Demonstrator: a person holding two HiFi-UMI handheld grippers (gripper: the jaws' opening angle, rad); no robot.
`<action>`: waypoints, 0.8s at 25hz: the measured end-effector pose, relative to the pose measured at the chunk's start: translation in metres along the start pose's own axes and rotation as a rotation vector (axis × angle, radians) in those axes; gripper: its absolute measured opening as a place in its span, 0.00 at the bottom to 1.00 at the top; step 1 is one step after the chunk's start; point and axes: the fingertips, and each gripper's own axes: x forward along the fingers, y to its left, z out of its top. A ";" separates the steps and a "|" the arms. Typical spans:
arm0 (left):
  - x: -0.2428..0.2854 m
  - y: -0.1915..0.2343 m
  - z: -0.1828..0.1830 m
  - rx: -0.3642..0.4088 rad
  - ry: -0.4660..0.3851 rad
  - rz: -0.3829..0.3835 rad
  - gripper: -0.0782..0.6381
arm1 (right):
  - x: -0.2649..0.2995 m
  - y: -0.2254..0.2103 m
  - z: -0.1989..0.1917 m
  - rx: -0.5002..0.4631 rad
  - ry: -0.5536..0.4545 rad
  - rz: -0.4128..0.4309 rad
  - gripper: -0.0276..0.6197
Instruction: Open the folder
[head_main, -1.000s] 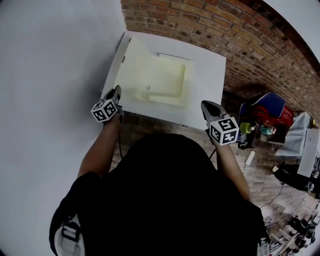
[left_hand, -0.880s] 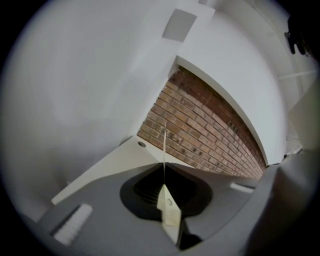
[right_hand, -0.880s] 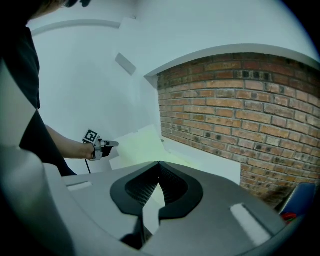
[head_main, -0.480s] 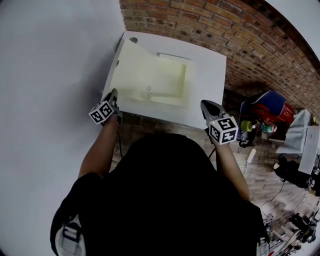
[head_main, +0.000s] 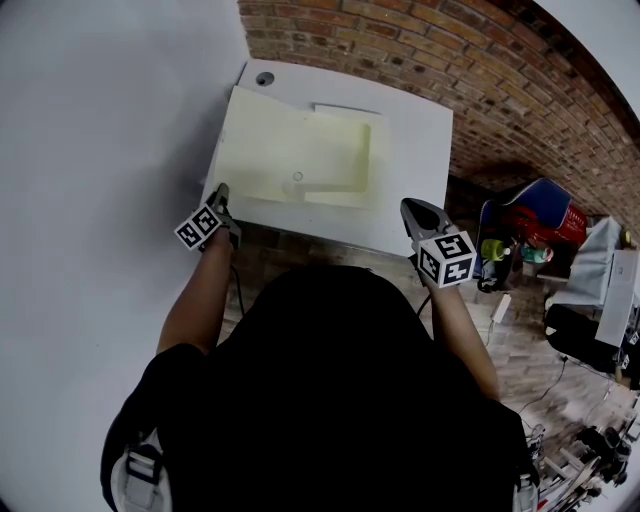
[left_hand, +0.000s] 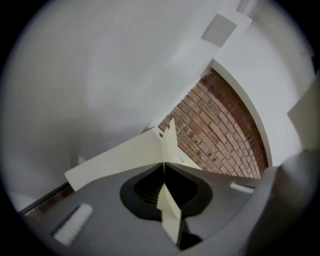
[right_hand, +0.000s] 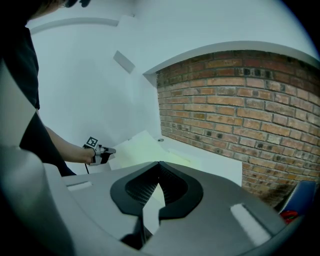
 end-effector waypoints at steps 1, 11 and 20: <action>-0.001 0.003 -0.002 -0.004 0.006 0.006 0.12 | 0.000 0.000 0.001 0.000 -0.001 0.000 0.05; 0.004 0.026 -0.011 -0.014 0.029 0.039 0.12 | 0.002 0.001 -0.003 0.002 0.004 -0.006 0.05; 0.004 0.039 -0.018 0.001 0.053 0.072 0.12 | -0.003 0.001 -0.002 0.005 0.004 -0.013 0.05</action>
